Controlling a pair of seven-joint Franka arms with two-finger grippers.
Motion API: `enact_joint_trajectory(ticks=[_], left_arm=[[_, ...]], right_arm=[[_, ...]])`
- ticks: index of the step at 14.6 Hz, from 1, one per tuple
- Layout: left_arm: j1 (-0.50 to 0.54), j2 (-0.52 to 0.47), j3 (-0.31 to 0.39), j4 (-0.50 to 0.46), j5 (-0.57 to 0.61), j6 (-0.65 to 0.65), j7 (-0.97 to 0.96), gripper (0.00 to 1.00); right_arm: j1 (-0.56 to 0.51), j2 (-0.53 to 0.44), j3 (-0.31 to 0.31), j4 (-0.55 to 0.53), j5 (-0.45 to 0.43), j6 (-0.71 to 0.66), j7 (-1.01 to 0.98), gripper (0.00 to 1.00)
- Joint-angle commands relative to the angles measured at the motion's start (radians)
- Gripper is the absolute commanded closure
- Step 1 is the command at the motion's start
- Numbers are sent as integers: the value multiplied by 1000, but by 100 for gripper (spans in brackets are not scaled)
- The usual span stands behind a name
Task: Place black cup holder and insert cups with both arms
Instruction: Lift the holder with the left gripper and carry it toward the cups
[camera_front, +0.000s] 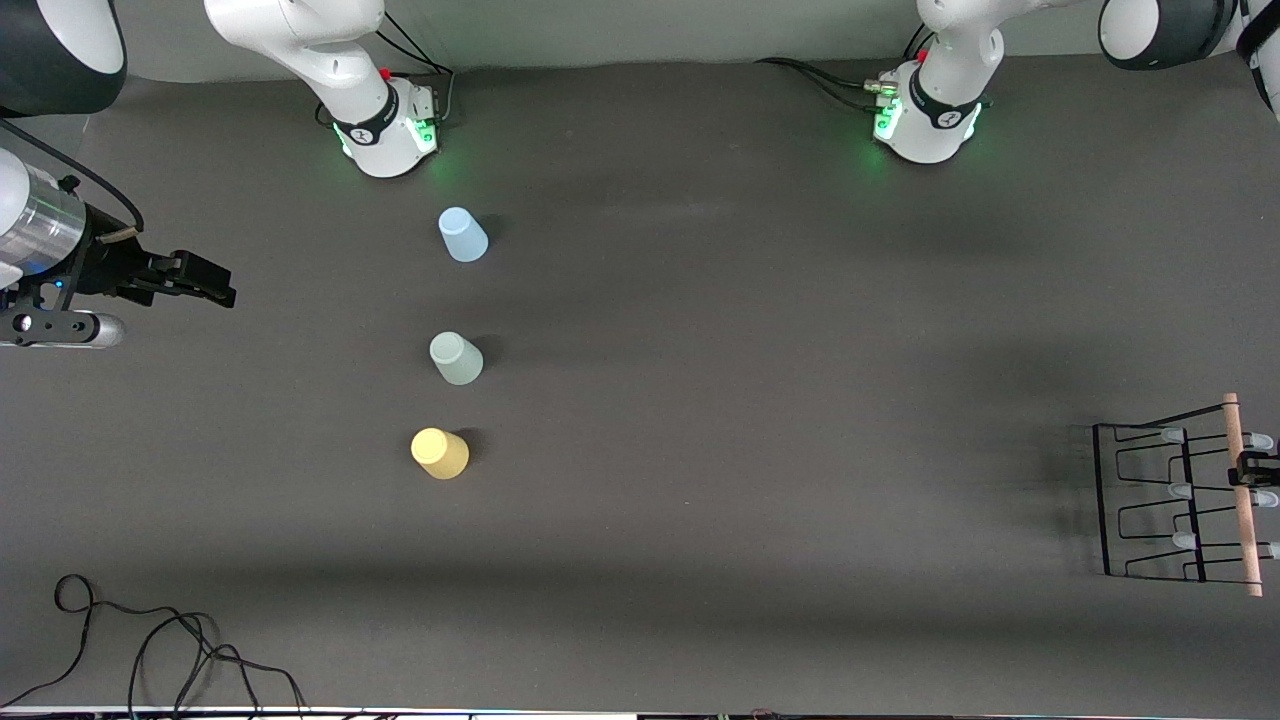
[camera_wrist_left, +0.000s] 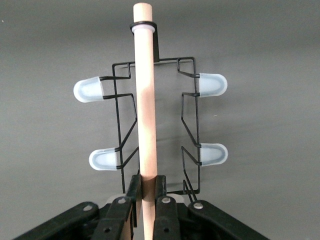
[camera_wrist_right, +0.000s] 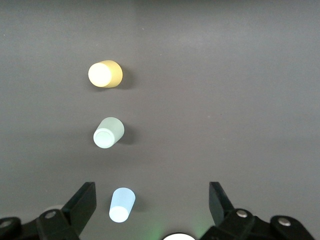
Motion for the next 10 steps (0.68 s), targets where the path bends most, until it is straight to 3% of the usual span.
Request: enact_joint_trajectory(ticks=[1, 6, 10], left_arm=[[-58, -30, 4, 12, -3, -33, -126, 100], [-147, -132, 2, -93, -8, -14, -208, 100], [-245, -211, 1, -170, -115, -14, -361, 100]], right_arm=[[4, 11, -4, 24, -19, -20, -16, 0], [4, 10, -4, 24, -20, -20, -16, 0], [4, 9, -5, 24, -20, -20, -16, 0]])
